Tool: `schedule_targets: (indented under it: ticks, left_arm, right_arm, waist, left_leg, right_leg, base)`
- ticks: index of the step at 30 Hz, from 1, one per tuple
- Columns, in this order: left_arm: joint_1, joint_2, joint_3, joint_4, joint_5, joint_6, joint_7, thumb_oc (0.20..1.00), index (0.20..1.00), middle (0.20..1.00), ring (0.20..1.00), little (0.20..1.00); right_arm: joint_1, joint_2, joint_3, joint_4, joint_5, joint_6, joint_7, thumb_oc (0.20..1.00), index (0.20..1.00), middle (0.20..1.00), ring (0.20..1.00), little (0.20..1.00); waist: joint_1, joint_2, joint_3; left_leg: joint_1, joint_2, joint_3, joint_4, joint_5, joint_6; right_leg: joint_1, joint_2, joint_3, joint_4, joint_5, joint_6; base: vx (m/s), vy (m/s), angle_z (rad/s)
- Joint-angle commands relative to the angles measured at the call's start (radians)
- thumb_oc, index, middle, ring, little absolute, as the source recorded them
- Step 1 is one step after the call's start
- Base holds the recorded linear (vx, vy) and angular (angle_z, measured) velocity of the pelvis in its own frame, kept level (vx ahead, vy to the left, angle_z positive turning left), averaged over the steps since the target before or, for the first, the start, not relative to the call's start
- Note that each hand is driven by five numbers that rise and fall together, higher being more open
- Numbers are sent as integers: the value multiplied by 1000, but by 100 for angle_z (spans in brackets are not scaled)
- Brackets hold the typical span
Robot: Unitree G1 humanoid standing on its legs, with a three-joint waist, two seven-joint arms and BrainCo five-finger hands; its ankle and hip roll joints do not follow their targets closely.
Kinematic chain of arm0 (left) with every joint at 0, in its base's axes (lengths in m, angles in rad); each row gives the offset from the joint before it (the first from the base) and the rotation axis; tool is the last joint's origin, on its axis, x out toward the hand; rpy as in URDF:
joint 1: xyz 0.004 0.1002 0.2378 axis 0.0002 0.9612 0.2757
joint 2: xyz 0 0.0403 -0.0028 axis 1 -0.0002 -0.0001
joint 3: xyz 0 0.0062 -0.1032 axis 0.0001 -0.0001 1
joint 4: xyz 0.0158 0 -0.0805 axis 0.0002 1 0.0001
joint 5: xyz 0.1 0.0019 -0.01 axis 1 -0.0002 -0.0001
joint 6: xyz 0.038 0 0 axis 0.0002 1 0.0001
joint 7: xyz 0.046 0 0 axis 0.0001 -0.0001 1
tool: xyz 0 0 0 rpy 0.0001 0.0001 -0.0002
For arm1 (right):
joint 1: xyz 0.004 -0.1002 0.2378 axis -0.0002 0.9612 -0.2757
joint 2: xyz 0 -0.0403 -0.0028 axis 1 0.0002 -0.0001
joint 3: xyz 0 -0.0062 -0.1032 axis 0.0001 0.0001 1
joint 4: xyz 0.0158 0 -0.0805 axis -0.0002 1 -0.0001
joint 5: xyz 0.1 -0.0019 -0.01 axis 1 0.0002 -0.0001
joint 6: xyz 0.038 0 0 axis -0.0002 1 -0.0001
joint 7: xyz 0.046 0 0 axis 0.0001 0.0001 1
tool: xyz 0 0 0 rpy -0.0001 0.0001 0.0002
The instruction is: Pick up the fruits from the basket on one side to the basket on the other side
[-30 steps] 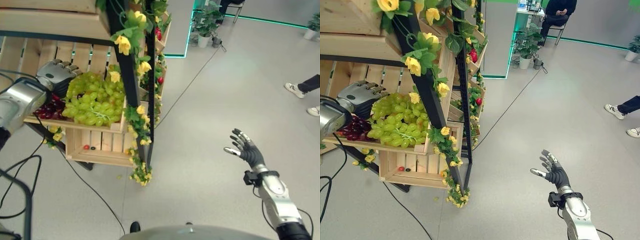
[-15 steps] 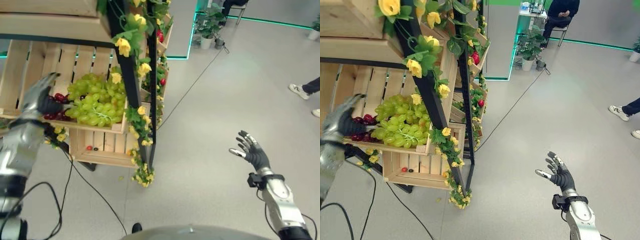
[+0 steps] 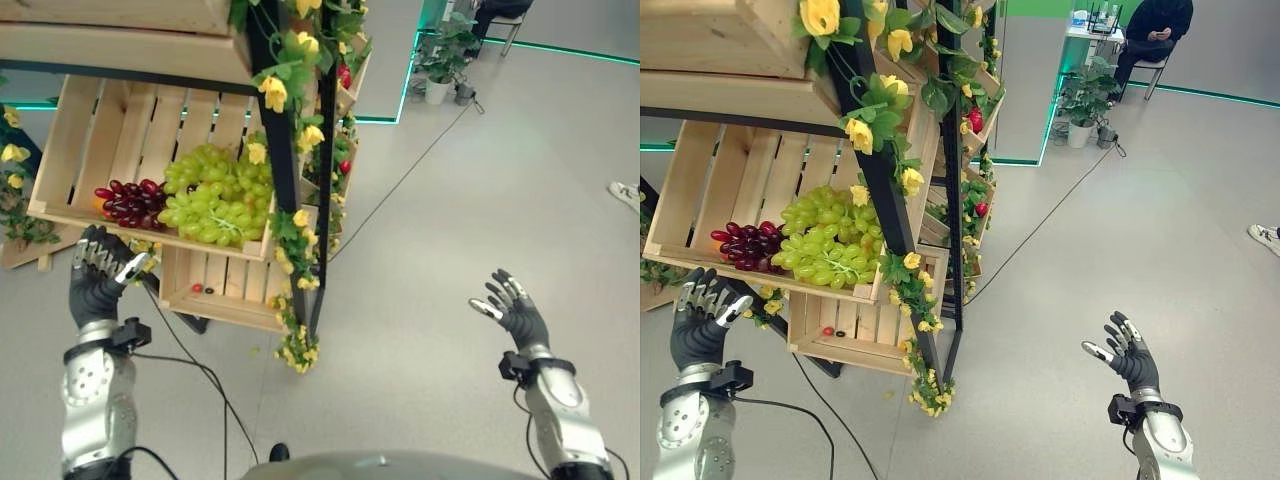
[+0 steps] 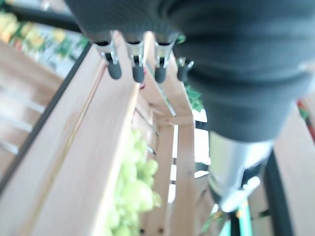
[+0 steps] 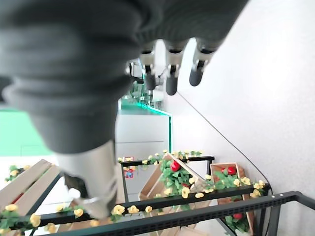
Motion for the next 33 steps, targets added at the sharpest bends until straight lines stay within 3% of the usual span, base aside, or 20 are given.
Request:
schedule_targets:
  ticks: [1, 10, 23, 24, 25, 26, 28, 30, 31, 32, 33]
  left_arm:
    - [17, 33, 26, -75, -55, -88, -64, 1000, 1000, 1000, 1000, 1000]
    - [68, 15, -22, -56, -12, -94, -94, 1000, 1000, 1000, 1000, 1000]
    - [69, 47, -53, -54, 111, -123, -43, 1000, 1000, 1000, 1000, 1000]
    - [66, 53, -55, -64, 119, -129, -36, 1000, 1000, 1000, 1000, 1000]
    - [64, 52, -56, -64, 120, -129, -35, 1000, 1000, 1000, 1000, 1000]
    - [39, 67, -63, -69, 152, -143, -8, 1000, 1000, 1000, 1000, 1000]
    - [28, 68, -70, -63, 147, -148, -7, 1000, 1000, 1000, 1000, 1000]
    - [24, 66, -81, -50, 154, -148, -12, 1000, 1000, 1000, 1000, 1000]
    - [24, 66, -81, -50, 154, -148, -13, 1000, 1000, 1000, 1000, 1000]
    - [36, 60, -78, -59, 150, -150, -28, 1000, 1000, 1000, 1000, 1000]
    - [38, 57, -77, -60, 155, -153, -22, 1000, 1000, 1000, 1000, 1000]
  right_arm:
    - [-38, -4, -73, -83, 45, -80, 2, 1000, 1000, 1000, 1000, 1000]
    - [-58, 9, -84, -112, 75, -112, -10, 1000, 1000, 1000, 1000, 1000]
    - [-73, -11, -63, -124, 80, -139, -37, 1000, 1000, 1000, 1000, 1000]
    - [-77, -19, -61, -133, 93, -146, -40, 1000, 1000, 1000, 1000, 1000]
    - [-79, -20, -62, -132, 94, -146, -40, 1000, 1000, 1000, 1000, 1000]
    - [-97, -37, -63, -145, 87, -159, -65, 1000, 1000, 1000, 1000, 1000]
    - [-118, -56, -54, -137, 88, -158, -75, 1000, 1000, 1000, 1000, 1000]
    - [-123, -68, -48, -124, 80, -159, -80, 1000, 1000, 1000, 1000, 1000]
    - [-124, -68, -49, -124, 80, -160, -80, 1000, 1000, 1000, 1000, 1000]
    - [-119, -68, -48, -128, 80, -158, -72, 1000, 1000, 1000, 1000, 1000]
    - [-120, -65, -40, -124, 86, -157, -73, 1000, 1000, 1000, 1000, 1000]
  waist:
    - [12, -8, -6]
    - [30, -7, 1]
    - [45, -4, 36]
    - [60, 3, 66]
    - [58, 4, 65]
    - [72, 14, 97]
    - [71, 7, 100]
    - [47, -8, 92]
    - [45, -9, 91]
    - [34, -18, 84]
    - [28, -18, 83]
  left_leg:
    - [-12, 31, -12, 74, -94, -5]
    - [-28, 47, -38, 79, -76, -19]
    - [-83, 82, -87, 129, -34, -57]
    - [-122, 92, -107, 127, 20, -89]
    - [-126, 93, -111, 124, 25, -91]
    - [-180, 112, -153, 75, 105, -135]
    - [-173, 102, -205, 116, 49, -120]
    - [-153, 89, -175, 248, -32, -95]
    - [-162, 84, -177, 257, -32, -92]
    - [-95, 65, -210, 378, -114, -80]
    - [-60, 41, -250, 452, -151, -69]
  right_leg:
    - [11, -46, -25, 35, -59, 45]
    - [7, -30, -44, 61, -85, 23]
    - [0, 27, -50, 50, -103, -16]
    - [-12, 44, -61, 39, -104, -23]
    - [-14, 46, -64, 39, -103, -25]
    - [-53, 55, -90, 30, -109, -31]
    - [-117, 40, -105, 39, -89, -28]
    - [-148, 12, -127, 36, -52, -26]
    - [-152, 8, -129, 36, -47, -24]
    - [-169, -11, -117, 32, -17, -24]
    - [-185, -20, -104, 36, 1, -21]
  base:
    - [-29, -28, 4]
    - [-48, -58, 6]
    - [-77, -71, 12]
    - [-168, -75, 6]
    - [-410, -97, 14]
    - [-388, -55, 17]
    - [-417, -49, 44]
    - [-290, -7, 69]
    - [-240, 67, 34]
    - [-212, 142, -14]
    - [-264, 219, -31]
